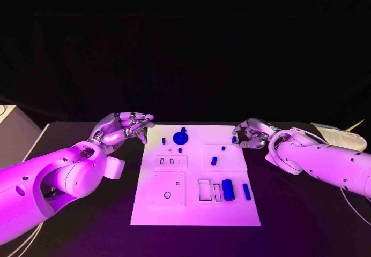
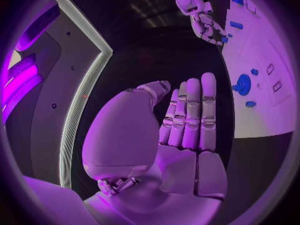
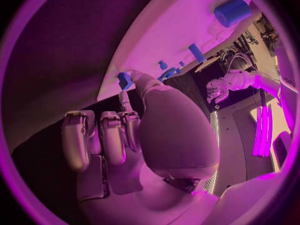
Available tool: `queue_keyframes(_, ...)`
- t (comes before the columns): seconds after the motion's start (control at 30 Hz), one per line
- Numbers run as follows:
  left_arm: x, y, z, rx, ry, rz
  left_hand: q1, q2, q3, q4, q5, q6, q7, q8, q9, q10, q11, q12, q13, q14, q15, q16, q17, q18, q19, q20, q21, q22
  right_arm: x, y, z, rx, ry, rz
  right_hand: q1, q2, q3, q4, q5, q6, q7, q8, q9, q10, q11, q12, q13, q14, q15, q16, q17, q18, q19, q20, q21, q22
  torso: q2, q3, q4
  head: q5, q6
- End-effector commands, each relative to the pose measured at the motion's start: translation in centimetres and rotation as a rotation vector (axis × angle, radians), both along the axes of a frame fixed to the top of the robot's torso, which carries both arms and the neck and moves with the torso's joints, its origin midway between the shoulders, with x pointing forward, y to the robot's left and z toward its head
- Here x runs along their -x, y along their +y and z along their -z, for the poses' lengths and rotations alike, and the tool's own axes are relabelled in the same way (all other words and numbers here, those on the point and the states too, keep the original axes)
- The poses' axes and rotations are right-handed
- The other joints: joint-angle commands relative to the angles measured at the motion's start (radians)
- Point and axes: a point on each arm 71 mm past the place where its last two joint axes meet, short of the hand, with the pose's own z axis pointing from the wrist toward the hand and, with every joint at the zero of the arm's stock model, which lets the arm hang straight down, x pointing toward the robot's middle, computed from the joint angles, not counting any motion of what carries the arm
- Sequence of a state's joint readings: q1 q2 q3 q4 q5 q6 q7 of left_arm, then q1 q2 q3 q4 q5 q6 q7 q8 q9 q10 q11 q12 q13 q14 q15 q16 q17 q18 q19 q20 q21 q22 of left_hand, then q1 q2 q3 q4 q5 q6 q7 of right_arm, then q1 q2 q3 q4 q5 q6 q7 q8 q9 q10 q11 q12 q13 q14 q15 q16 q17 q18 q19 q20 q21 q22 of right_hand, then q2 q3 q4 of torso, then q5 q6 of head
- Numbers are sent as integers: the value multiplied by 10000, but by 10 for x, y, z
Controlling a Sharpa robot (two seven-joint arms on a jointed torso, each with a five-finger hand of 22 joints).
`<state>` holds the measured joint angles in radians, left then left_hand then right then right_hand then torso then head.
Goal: Assemble the parts on the task board
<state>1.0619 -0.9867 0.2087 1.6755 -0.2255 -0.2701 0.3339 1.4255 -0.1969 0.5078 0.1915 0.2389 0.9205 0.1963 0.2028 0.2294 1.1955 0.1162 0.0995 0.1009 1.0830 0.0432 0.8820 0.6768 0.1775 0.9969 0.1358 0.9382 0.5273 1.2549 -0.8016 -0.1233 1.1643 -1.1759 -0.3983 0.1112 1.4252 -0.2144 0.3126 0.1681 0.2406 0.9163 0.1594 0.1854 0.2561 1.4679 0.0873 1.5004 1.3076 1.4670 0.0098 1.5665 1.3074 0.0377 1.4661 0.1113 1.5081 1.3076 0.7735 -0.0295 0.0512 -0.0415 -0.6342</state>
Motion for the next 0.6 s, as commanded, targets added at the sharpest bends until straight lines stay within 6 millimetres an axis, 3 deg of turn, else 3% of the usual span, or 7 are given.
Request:
queue_keyframes(0.03,1,-2,-1,29,-51,206,-77,-25,-4,-66,-45,-54,-38,-8,15,-56,17,5,9,85,6,61,9,64,0,15,35,9,0,1,2,169,45,-92,-38,53,111,22,65,124,-31,89,15,362,-114,57,2055,1038,-128,43,2634,-201,776,-97,59,2045,1,2,-12,-1,-11)
queue_keyframes(0.27,1,-2,-1,20,-45,203,-77,-25,-4,-66,-45,-54,-38,-8,15,-56,17,5,9,85,6,61,9,64,0,15,35,9,-1,1,2,212,73,-51,-82,148,381,103,101,376,-167,222,31,439,-237,117,2107,1038,-294,43,2634,-204,781,-254,64,2055,4,6,0,-21,-25)
queue_keyframes(0.6,1,-2,-1,16,-33,216,-77,-25,-4,-66,-45,-54,-38,-8,15,-56,17,5,9,85,6,61,9,64,0,15,35,9,-2,2,3,224,52,44,-146,104,437,136,95,342,-168,203,10,447,-250,120,2110,1038,-327,43,2634,-205,784,-298,66,2060,2,8,0,-22,-26)
